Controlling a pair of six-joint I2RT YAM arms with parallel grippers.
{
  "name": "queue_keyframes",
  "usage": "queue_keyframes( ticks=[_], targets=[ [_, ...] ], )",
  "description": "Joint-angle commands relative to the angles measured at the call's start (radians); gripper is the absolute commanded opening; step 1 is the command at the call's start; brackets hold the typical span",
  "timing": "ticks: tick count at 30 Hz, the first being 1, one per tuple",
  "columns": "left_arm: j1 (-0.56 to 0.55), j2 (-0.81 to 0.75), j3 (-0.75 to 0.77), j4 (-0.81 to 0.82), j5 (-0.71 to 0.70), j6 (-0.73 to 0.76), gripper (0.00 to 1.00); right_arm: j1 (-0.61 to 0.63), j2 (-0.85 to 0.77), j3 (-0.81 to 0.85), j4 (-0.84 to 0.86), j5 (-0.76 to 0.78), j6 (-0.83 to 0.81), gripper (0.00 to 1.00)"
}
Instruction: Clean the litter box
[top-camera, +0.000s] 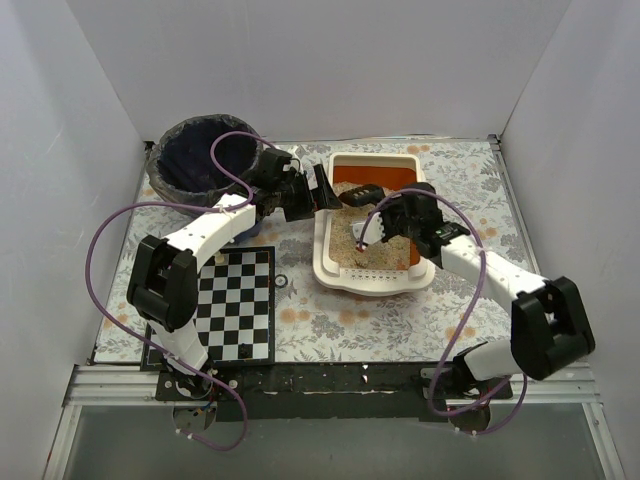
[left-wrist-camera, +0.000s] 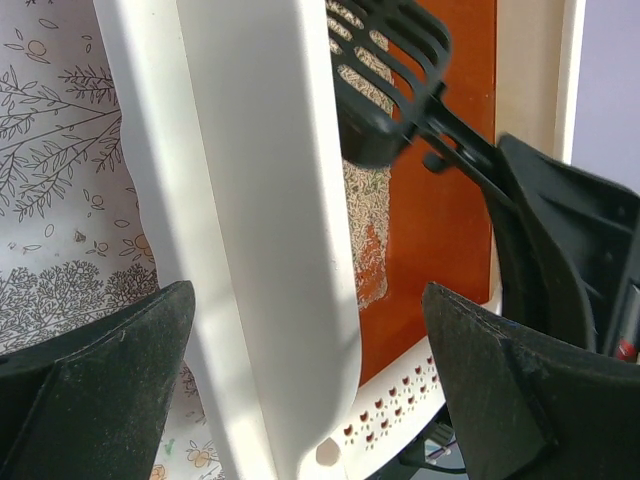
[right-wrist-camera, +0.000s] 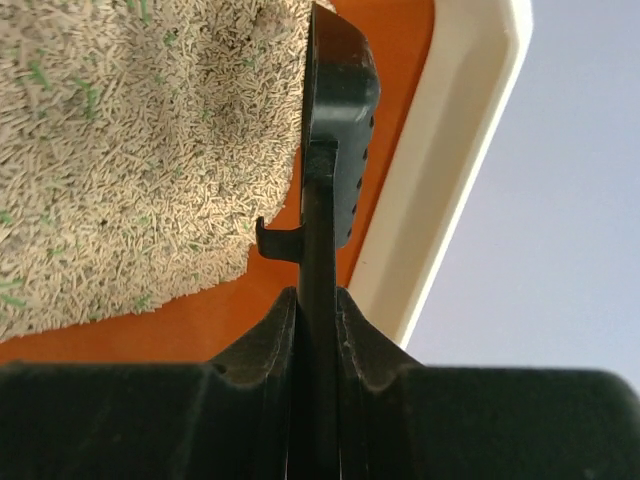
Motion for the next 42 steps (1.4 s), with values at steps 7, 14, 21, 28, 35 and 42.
queue_keyframes(
  ticks=[7,14,21,28,35,42],
  targets=[
    [-0.002,0.020,0.043,-0.019,-0.083,0.011,0.95,0.040,0.255,0.178,0.177,0.206,0.169,0.01],
    [-0.002,0.043,0.055,-0.034,-0.089,0.012,0.93,0.097,0.203,0.112,-0.042,0.176,0.029,0.01],
    [-0.002,0.018,0.034,-0.033,-0.104,0.015,0.93,0.100,0.054,0.095,-0.265,0.250,-0.005,0.01],
    [-0.002,0.003,0.023,-0.030,-0.100,0.022,0.93,0.100,-0.130,0.015,-0.161,0.036,-0.034,0.01],
    [-0.002,-0.003,0.017,-0.022,-0.072,0.037,0.93,0.100,-0.120,0.026,-0.244,-0.158,-0.180,0.01],
    [-0.002,-0.015,0.014,-0.030,-0.077,0.029,0.94,0.100,-0.061,0.158,-0.380,-0.094,-0.099,0.01]
  ],
)
